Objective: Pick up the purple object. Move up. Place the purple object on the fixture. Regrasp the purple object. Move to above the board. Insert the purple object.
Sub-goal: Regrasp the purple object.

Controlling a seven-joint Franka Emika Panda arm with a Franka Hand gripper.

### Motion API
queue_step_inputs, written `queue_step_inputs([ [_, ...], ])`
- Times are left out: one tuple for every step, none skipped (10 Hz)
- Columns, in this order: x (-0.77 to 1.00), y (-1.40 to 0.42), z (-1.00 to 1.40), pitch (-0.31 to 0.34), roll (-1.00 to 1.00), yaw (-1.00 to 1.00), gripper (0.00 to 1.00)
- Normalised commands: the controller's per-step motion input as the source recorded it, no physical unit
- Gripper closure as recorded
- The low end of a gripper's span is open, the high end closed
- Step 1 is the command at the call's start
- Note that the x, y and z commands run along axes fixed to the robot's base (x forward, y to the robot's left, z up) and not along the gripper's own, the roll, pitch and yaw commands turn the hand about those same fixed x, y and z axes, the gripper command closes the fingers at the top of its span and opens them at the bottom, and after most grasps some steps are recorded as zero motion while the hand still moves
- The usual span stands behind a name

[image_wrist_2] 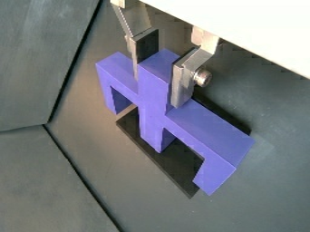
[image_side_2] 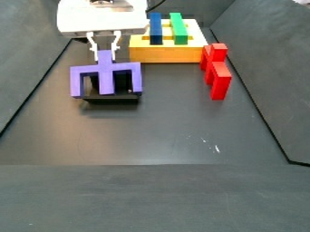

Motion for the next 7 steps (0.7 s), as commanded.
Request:
queue_step_inputs([
  [0.00, 0.00, 0.00, 0.000, 0.00, 0.00, 1.00],
  [0.00, 0.00, 0.00, 0.000, 0.00, 0.00, 1.00],
  [0.00, 0.00, 0.00, 0.000, 0.00, 0.00, 1.00],
  [0.00, 0.00, 0.00, 0.000, 0.00, 0.00, 1.00],
  [0.00, 0.00, 0.00, 0.000, 0.00, 0.00, 1.00],
  [0.00, 0.00, 0.00, 0.000, 0.00, 0.00, 1.00],
  [0.00, 0.00, 0.00, 0.000, 0.00, 0.00, 1.00],
])
